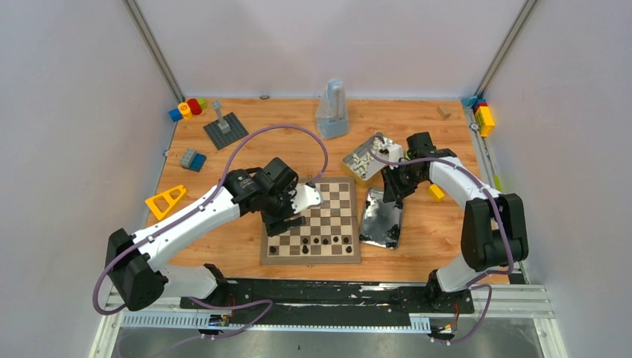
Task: Set up the chess pieces on the board
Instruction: Pick up the chess piece from the storage box.
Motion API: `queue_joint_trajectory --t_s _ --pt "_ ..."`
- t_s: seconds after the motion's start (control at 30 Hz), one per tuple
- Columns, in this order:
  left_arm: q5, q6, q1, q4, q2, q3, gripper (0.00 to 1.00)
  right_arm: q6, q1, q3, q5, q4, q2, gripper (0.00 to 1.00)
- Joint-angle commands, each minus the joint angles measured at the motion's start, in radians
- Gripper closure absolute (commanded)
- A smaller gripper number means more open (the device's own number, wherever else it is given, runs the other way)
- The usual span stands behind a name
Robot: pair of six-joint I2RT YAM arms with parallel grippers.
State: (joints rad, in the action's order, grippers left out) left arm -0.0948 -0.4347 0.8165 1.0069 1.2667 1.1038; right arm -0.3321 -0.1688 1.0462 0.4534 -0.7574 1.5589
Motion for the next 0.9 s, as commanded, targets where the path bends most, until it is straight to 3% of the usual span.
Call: queue_joint_trajectory --t_s 0.0,0.17,0.5,0.87 --pt "0.009 0.028 -0.012 -0.044 -0.039 0.035 0.19 -0.069 -0.002 0.051 0.008 0.031 0.055 0.69" --pt "0.009 0.029 -0.033 -0.043 -0.050 0.032 0.18 -0.118 -0.003 0.035 0.005 0.013 0.060 0.70" --pt "0.014 0.026 -0.052 -0.056 -0.071 0.012 0.14 -0.207 -0.041 -0.070 0.034 -0.134 -0.080 0.63" --pt "0.014 0.027 -0.056 -0.054 -0.063 0.010 0.11 -0.156 -0.176 -0.189 -0.105 -0.085 -0.111 0.63"
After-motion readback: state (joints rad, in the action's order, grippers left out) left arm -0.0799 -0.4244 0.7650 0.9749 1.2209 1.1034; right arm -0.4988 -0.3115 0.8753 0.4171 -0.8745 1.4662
